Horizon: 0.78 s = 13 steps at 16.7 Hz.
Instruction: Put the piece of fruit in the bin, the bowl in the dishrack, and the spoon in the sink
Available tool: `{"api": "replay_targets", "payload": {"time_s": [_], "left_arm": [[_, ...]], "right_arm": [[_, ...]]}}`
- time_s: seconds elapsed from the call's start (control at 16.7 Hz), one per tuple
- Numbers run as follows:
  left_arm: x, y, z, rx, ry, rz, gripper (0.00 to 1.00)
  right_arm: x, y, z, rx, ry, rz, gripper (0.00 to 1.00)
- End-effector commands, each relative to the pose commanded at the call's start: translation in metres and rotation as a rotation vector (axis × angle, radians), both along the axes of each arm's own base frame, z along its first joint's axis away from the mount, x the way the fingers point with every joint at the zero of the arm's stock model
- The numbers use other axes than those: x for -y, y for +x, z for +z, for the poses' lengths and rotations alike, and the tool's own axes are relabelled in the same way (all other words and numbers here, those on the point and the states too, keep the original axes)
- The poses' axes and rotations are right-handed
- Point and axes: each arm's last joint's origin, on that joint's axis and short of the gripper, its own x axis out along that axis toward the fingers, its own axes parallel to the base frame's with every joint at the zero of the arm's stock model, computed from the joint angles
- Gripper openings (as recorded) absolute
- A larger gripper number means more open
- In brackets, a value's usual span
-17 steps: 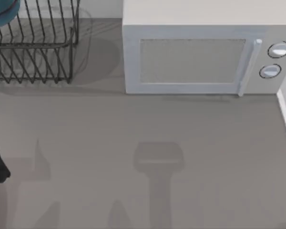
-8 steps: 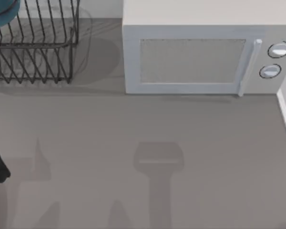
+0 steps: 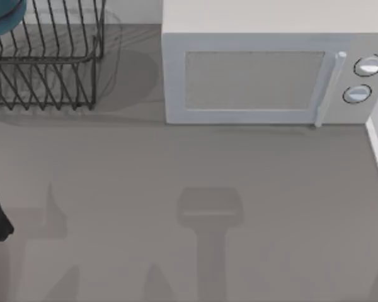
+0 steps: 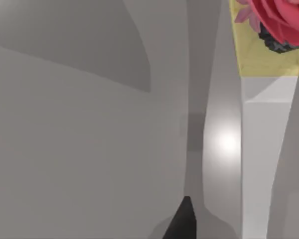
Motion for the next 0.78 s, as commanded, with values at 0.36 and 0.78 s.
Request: {"api": "replay_targets", "payload": {"time_s": [0.36, 0.78], "left_arm": [[0.0, 0.0, 0.0, 0.0, 0.0, 0.0, 1.0], [0.0, 0.0, 0.0, 0.0, 0.0, 0.0, 1.0]], "right_arm": [[-0.003, -0.005, 0.053, 0.012, -0.006, -0.01, 0.0], [-0.001, 0.002, 0.054, -0.002, 0.0, -0.008, 0.0]]}}
